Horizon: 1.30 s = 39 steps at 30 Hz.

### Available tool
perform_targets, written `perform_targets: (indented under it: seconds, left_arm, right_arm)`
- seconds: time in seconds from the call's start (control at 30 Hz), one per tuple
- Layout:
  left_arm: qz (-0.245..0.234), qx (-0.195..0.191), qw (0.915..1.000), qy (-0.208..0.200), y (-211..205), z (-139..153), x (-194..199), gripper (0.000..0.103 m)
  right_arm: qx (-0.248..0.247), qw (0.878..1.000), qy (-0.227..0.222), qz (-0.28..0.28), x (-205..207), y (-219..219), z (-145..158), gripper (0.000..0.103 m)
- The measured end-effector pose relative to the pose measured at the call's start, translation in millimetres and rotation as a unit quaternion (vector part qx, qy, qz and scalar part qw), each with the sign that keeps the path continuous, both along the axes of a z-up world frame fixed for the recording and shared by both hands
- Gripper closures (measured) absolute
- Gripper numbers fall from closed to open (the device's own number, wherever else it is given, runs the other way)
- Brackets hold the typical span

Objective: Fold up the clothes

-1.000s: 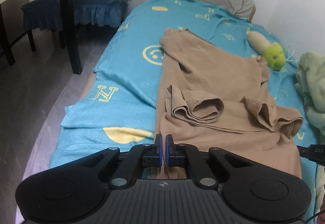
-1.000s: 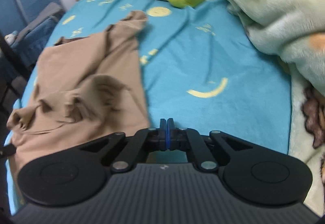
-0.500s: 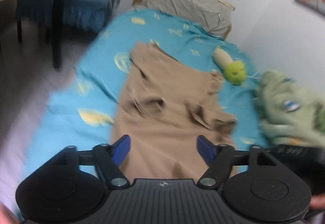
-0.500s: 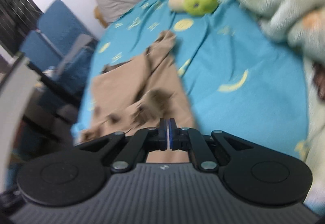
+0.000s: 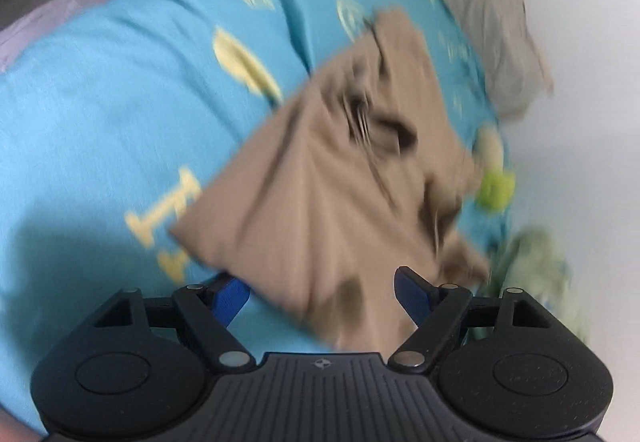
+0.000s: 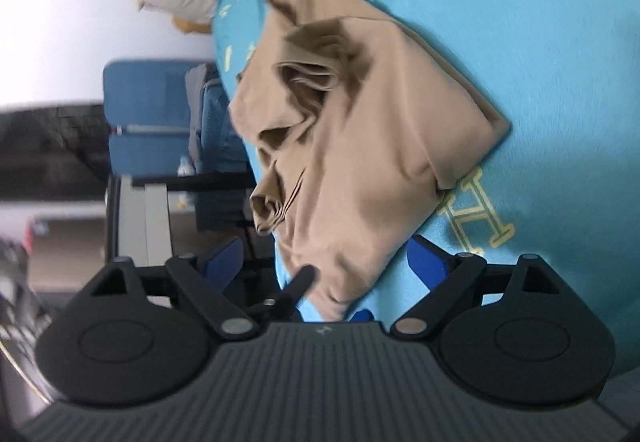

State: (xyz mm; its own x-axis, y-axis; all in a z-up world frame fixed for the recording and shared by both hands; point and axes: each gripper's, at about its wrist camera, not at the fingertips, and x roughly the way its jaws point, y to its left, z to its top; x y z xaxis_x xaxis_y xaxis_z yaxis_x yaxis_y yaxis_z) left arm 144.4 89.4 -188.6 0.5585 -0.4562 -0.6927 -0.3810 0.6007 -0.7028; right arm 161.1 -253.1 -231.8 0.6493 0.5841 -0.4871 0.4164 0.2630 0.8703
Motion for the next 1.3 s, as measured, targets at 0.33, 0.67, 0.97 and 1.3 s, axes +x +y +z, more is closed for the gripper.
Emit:
perform_targets:
  seconds: [0.33,0.67,0.97,1.3]
  left_arm:
    - [0.082,-0.011,0.9965,-0.008,24.6,-9.3,-16.9,0.087]
    - [0.087,-0.053,0.9947,0.012,32.1,-14.3,-21.6,0.061]
    - [0.066,-0.050,0.9964,-0.018,23.2,-10.3,-4.4,0.030]
    - [0.112,-0.080,0.9905,-0.008,37.9,-21.6,-7.2,0.082]
  right_arm:
    - [-0.021,0.996,0.010,-0.082,-3.4,-4.1,-10.9,0.014]
    - [-0.084,0.994,0.008,-0.073,2.1,-2.5,-3.8,0.046]
    - [-0.124,0.990,0.008,-0.067,1.0,4.1,4.7,0.087]
    - [-0.203,0.973,-0.090,-0.062,-19.8,4.0,45.3,0.090]
